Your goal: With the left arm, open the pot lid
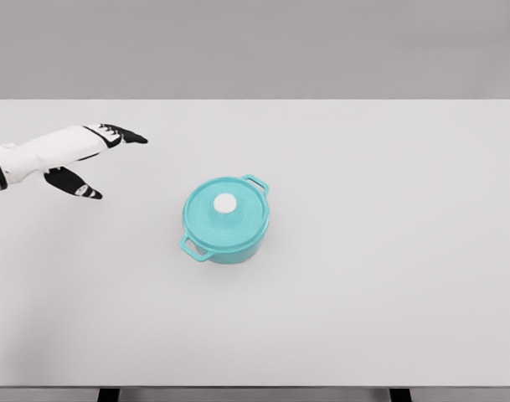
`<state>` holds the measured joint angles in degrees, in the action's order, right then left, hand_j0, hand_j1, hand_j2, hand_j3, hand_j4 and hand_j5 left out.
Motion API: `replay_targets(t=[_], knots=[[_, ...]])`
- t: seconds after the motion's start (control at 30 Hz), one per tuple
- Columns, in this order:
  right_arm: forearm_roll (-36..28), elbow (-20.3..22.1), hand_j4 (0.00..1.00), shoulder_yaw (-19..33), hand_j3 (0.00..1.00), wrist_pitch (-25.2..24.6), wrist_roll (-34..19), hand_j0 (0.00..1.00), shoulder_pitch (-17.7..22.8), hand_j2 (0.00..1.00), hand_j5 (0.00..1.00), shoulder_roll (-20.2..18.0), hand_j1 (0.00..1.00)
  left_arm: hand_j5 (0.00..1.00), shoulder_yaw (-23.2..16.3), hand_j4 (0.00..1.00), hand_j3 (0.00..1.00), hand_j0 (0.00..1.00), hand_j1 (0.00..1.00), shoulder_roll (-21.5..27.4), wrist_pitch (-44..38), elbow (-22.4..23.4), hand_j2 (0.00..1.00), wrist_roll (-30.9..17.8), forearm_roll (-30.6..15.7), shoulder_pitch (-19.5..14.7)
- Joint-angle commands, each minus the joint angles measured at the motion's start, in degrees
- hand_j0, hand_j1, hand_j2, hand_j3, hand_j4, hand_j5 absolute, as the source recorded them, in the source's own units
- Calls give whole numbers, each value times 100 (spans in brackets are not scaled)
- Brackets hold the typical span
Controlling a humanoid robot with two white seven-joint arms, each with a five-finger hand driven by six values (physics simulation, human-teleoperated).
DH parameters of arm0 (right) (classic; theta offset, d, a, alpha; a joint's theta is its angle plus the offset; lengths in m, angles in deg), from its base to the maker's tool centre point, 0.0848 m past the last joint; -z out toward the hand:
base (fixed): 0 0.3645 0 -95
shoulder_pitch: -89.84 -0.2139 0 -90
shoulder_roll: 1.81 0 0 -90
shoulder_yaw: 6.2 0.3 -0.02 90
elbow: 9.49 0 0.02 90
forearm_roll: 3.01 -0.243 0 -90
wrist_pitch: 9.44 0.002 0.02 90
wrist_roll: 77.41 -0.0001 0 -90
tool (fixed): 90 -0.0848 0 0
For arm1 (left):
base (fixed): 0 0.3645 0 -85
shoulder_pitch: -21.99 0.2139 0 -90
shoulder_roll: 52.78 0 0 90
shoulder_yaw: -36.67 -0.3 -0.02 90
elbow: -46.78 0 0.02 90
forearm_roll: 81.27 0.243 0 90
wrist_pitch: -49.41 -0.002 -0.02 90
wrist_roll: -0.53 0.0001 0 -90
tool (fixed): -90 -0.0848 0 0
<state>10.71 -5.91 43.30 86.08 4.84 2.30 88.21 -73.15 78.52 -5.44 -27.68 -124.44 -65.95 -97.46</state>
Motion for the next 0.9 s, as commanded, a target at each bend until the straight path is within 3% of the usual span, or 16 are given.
replay_targets(t=[0.0,0.1,0.17,0.3,0.37,0.4,0.47,0.53,0.57,0.63,0.67,0.87], knots=[[0,-6,100,7,100,-8,2,100,0,100,100,-1,100,100,-39,100,100,100,100,-43,-15,-16,100,-3,14,0],[8,20,100,-1,100,-8,-7,100,-9,100,100,-1,100,100,-118,100,100,100,100,-61,-15,-16,100,-3,67,0],[8,-6,100,-1,100,-8,-7,100,0,100,100,-1,100,100,-154,100,100,100,100,-61,-15,-16,100,-3,401,-18],[8,-6,100,-1,100,-8,-7,100,0,100,100,-1,100,100,-197,100,100,100,100,-210,-15,-569,100,-3,691,18],[8,-6,100,-1,100,-8,-7,100,0,100,100,-1,100,100,-505,100,100,100,100,-96,-15,-762,100,-3,647,-88],[8,-6,100,-1,100,-8,-7,100,-9,100,100,-1,100,100,-680,100,100,100,100,192,-15,-938,100,-3,534,-289],[8,-6,100,-1,100,-8,-7,100,0,100,100,-1,100,100,-1550,100,100,100,100,624,-15,-947,100,-3,340,-1010],[8,-6,100,-1,100,-8,-7,100,0,100,100,-1,100,100,-2324,100,100,100,100,932,-15,-974,100,-3,305,-1476],[8,-6,100,-1,100,-8,-7,100,0,100,100,-1,100,100,-2544,100,100,100,100,810,-15,-1000,100,-3,305,-1660],[8,-6,100,-1,100,-8,-7,100,0,100,100,-1,100,100,-2702,100,100,100,100,-7,-15,-1167,100,-3,340,-2206],[8,-6,100,-1,100,-8,-7,100,0,100,100,-1,100,100,-3044,100,100,100,100,-412,-15,-1281,100,-3,366,-2399],[8,-6,100,-1,100,-8,-7,100,-9,100,100,-1,100,100,-3186,100,100,100,100,-456,-15,-1325,100,-3,138,-2399]])
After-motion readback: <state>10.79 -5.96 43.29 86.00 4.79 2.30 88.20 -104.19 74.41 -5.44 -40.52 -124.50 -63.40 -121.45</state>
